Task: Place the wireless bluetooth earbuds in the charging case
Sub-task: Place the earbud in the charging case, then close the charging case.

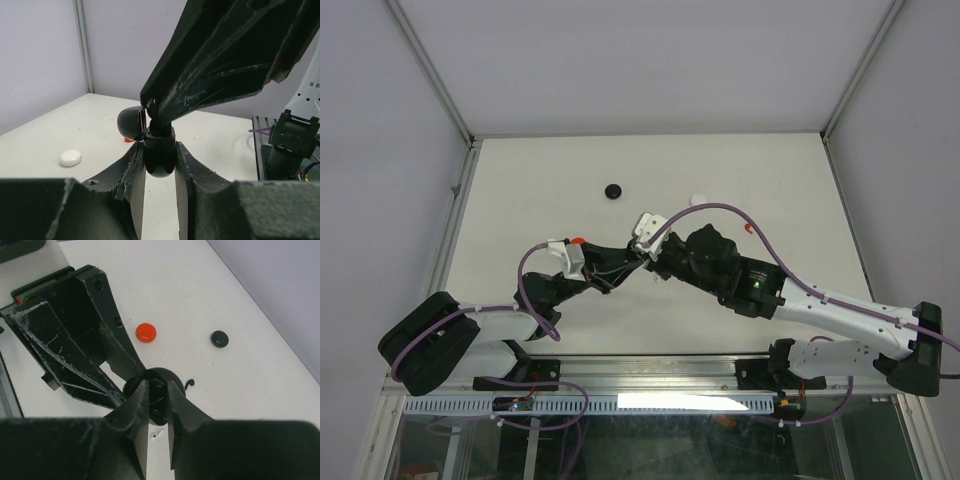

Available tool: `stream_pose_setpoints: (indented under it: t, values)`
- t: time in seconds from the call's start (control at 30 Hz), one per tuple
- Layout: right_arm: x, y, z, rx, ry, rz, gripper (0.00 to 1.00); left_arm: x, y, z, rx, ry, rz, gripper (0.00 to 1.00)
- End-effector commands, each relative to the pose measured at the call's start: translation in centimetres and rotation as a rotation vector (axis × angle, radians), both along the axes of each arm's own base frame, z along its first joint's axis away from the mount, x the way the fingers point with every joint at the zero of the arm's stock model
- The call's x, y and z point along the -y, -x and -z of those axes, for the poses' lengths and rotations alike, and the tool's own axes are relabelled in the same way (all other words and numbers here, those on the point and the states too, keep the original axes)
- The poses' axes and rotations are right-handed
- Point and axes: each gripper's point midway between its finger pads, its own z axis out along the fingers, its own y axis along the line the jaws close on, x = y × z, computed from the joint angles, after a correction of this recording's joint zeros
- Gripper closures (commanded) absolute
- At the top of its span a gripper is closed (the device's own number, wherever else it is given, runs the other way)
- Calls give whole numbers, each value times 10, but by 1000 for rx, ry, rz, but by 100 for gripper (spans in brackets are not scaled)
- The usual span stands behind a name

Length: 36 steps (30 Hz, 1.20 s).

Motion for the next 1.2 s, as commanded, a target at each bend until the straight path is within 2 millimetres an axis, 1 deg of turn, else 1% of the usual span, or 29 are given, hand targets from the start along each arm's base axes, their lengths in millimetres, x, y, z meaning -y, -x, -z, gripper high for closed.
stream_pose_setpoints:
  t: [0.0, 0.2, 0.27, 0.37, 0.53, 0.67, 0.73, 0.9, 1.03, 1.13, 1.17]
  values:
    - [-10, 8, -3, -8, -10, -47, 95, -13, 10, -55, 123, 178, 2, 100]
    - [-10, 10, 0, -21, -3, -54, 94, -14, 9, -56, 119, 184, -4, 100]
    - [-11, 11, 0, -27, -5, -53, 87, -13, 9, -56, 117, 182, -1, 100]
    - [-11, 10, -2, -36, -22, -46, 81, -12, 8, -53, 110, 174, 1, 100]
    - [-5, 11, -17, -36, -70, -25, 65, -9, 6, -42, 92, 150, -2, 100]
    - [0, 12, -25, -42, -92, -18, 53, -10, 3, -30, 67, 139, -14, 100]
    - [2, 12, -27, -57, -89, -23, 50, -12, 3, -26, 60, 140, -21, 100]
    - [5, 10, -28, -169, -88, -91, 45, -12, 5, -17, 54, 121, -4, 100]
    - [11, 8, -28, -275, -124, -181, 40, -11, 13, -15, 64, 103, 41, 100]
    - [12, 11, -24, -362, -133, -261, 36, -10, 19, -17, 83, 93, 82, 100]
    - [11, 16, -23, -398, -136, -309, 35, -9, 22, -17, 87, 91, 98, 100]
